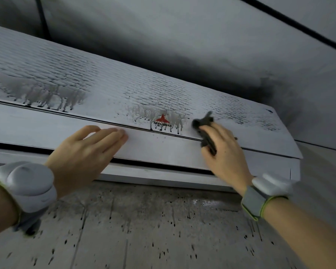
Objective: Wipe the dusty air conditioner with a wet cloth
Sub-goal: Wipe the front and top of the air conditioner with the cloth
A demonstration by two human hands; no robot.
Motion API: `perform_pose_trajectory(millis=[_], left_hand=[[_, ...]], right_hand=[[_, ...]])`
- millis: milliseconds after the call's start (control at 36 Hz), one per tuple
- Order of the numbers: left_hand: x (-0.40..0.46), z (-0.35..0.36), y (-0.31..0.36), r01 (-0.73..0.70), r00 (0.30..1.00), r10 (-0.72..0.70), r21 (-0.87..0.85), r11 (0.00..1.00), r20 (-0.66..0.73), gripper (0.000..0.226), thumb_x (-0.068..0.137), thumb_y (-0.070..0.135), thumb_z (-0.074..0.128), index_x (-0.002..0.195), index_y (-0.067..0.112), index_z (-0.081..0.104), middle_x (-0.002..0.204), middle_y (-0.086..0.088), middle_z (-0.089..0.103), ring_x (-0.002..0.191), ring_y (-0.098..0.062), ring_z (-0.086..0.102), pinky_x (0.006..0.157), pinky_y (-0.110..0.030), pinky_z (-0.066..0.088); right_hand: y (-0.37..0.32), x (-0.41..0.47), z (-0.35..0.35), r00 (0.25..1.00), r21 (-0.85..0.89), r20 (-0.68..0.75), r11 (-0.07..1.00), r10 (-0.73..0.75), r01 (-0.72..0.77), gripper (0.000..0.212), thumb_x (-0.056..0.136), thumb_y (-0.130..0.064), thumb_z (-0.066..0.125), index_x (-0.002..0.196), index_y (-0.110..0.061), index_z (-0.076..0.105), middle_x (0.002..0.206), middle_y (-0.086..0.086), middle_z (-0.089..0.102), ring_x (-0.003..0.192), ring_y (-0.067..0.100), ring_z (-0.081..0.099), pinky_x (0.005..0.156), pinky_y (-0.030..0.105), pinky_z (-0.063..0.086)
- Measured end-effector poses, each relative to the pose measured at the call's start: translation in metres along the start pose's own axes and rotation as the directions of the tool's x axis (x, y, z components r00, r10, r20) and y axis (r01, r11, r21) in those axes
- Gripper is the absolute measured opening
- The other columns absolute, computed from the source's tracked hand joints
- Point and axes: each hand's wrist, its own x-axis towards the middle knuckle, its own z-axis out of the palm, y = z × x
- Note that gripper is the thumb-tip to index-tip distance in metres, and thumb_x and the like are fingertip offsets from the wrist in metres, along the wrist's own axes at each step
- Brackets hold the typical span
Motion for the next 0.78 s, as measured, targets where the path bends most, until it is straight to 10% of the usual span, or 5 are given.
perform_pose_trajectory(millis=[139,389,583,778], left_hand=[[-0.003,0.001,0.002,0.021,1.000,-0.021,-0.009,1.000,0.017,0.047,0.070,0.006,0.058,0.116,-0.004,0.063,0.117,-0.015,0.065,0.102,-0.029,0.066,0.086,-0.037,0.036],[-0.004,0.001,0.003,0.031,0.999,-0.031,-0.002,1.000,0.034,0.047,0.072,0.006,0.056,0.119,-0.004,0.061,0.120,-0.015,0.063,0.105,-0.028,0.064,0.086,-0.037,0.035],[-0.006,0.004,0.002,0.025,0.998,-0.025,0.000,1.000,0.057,0.050,0.073,0.004,0.054,0.123,-0.002,0.059,0.123,-0.013,0.061,0.110,-0.027,0.061,0.086,-0.036,0.035],[-0.006,0.003,0.003,0.032,0.998,-0.032,0.003,0.999,0.056,0.048,0.076,0.003,0.053,0.124,-0.003,0.058,0.124,-0.013,0.061,0.111,-0.028,0.061,0.086,-0.037,0.036]], right_hand=[[-0.019,0.018,0.004,0.976,0.065,0.005,0.973,0.220,-0.220,0.050,0.084,-0.012,0.052,0.133,-0.017,0.046,0.140,0.003,0.044,0.125,0.028,0.037,0.102,0.036,0.032],[-0.047,0.009,0.011,0.990,0.082,0.049,0.988,-0.132,0.128,0.056,0.075,-0.015,0.051,0.131,-0.018,0.050,0.136,0.004,0.049,0.123,0.025,0.044,0.099,0.038,0.040],[-0.032,0.022,0.005,0.993,0.029,0.010,0.992,0.120,-0.120,0.056,0.078,-0.009,0.054,0.132,-0.019,0.048,0.136,0.003,0.047,0.122,0.027,0.041,0.098,0.038,0.039],[-0.083,0.014,0.024,0.986,0.141,0.022,0.976,-0.168,0.164,0.059,0.068,-0.009,0.052,0.127,-0.013,0.054,0.132,0.010,0.051,0.121,0.032,0.046,0.095,0.042,0.043]])
